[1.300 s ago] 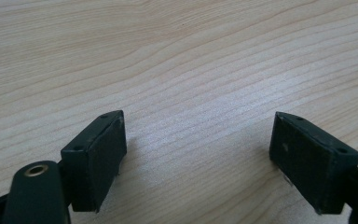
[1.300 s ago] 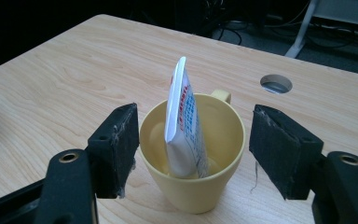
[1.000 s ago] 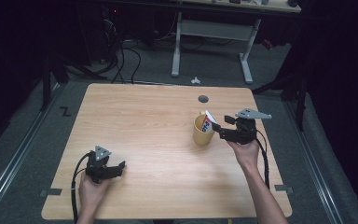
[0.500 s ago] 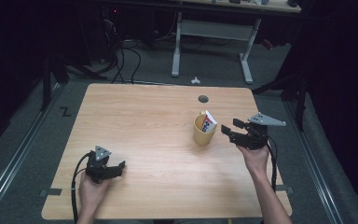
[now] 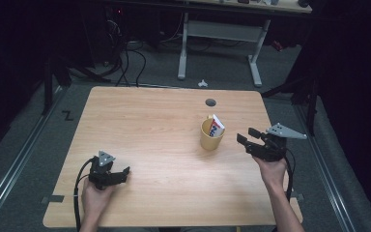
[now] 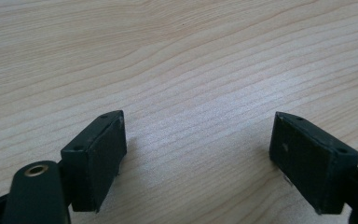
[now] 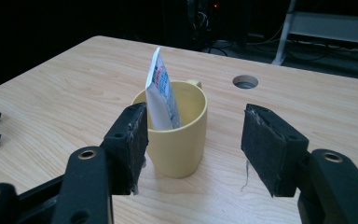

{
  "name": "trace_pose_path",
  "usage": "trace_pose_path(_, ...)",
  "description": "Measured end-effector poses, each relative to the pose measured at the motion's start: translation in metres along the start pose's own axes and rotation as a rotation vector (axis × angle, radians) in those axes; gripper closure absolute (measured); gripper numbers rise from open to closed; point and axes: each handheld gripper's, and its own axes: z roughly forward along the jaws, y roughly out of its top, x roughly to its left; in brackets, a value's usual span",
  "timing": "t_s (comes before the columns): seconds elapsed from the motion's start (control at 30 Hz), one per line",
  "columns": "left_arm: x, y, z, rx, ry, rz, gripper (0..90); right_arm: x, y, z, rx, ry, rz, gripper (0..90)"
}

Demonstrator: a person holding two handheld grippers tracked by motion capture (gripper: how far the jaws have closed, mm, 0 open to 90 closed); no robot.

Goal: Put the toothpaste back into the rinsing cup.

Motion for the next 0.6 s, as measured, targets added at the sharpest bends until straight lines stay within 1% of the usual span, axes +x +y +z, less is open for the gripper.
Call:
trace_pose_path(0.07, 0.0, 0.0, 0.0, 0.0, 0.0, 0.0, 19.2, -0.003, -0.004, -0.005, -0.008, -0.002, 0.012, 41.5)
trace_pose_path(0.23, 0.0, 0.0, 0.0, 0.0, 0.0, 0.0, 19.2, -0.005, -0.008, -0.011, -0.019, -0.009, 0.022, 41.5)
trace_pose_path(0.37, 0.0, 0.0, 0.0, 0.0, 0.0, 0.0, 19.2, -0.008, -0.014, -0.017, -0.025, -0.016, 0.039, 41.5)
trace_pose_path(0.6, 0.0, 0.0, 0.0, 0.0, 0.0, 0.0, 19.2, -0.011, -0.024, -0.021, -0.027, -0.024, 0.059, 41.5)
